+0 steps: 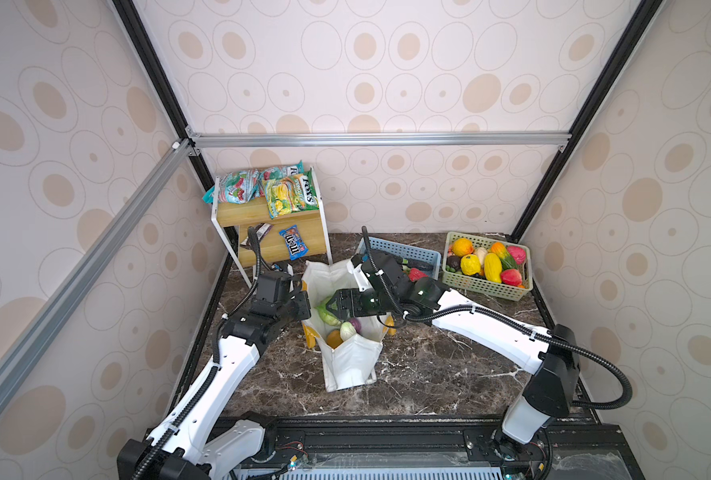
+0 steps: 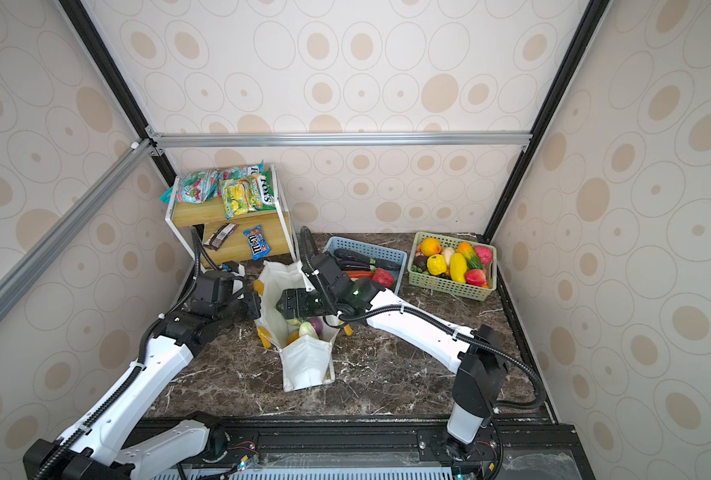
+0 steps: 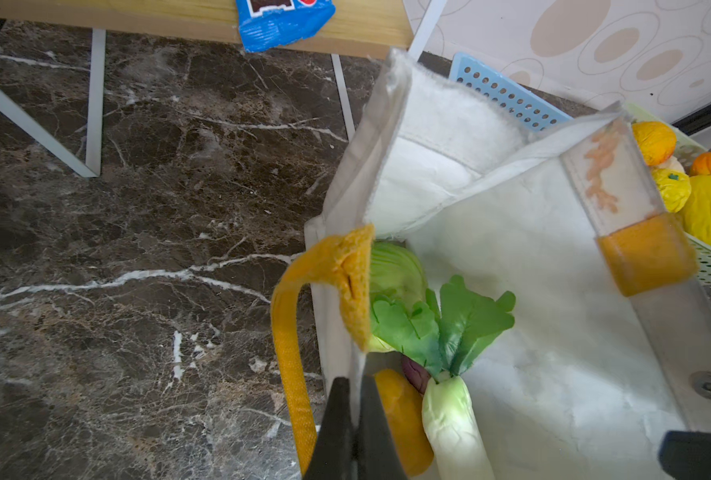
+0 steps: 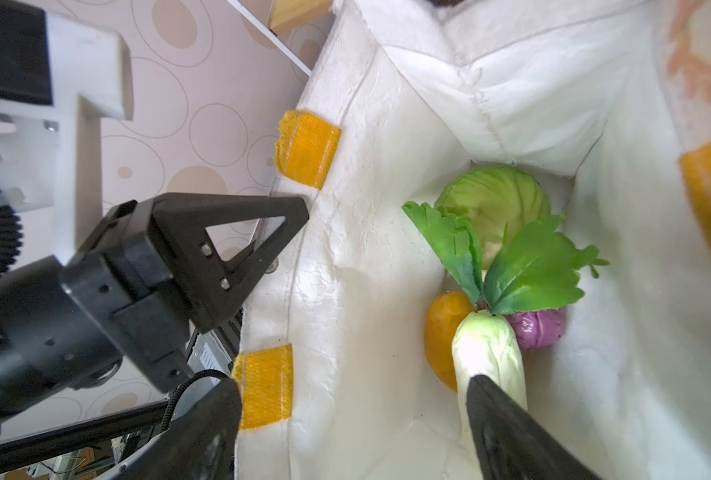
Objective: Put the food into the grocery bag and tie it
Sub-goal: 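Lower the bok choy into the bag and open the right gripper, then move the open right gripper from the bag over the blue basket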
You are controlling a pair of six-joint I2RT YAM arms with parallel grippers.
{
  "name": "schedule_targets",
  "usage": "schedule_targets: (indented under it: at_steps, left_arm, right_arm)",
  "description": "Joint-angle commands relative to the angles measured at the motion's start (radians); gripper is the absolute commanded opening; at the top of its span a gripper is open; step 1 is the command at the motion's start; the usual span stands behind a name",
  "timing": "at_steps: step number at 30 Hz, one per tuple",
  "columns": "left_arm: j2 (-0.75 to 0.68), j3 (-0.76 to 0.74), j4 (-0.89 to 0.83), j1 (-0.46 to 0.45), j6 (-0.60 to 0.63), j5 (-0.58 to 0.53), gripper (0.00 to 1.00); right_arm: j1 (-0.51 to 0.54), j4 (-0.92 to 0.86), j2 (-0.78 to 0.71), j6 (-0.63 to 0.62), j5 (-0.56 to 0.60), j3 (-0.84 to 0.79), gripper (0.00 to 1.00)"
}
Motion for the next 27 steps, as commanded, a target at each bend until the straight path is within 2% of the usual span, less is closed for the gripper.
schedule_targets:
  at_steps: [1, 12, 16, 22, 27]
  left_arm:
    - [-0.005, 0.042, 0.025, 0.021, 0.008, -0.038, 0.0]
    - [-0.036, 0.007, 0.001, 0.103, -0.008, -0.006, 0.0]
    - [-0.043, 0.007, -0.013, 0.127, -0.015, -0.003, 0.0]
    - [-0.011, 0.012, -0.012, 0.144, -0.019, 0.024, 0.0]
    - [0.012, 0.008, 0.003, 0.146, -0.034, 0.055, 0.0]
  right_arm:
    - [-0.04, -0.027, -0.043, 0.013, 0.039, 0.016, 0.88]
    - [-0.204, -0.088, -0.073, 0.014, 0.091, -0.041, 0.87]
    - [-0.271, -0.123, -0.043, -0.026, 0.113, -0.038, 0.85]
    - [-0.362, -0.191, 0.056, -0.204, 0.084, 0.032, 0.79]
    - [-0.377, -0.276, 0.156, -0.405, 0.171, 0.158, 0.78]
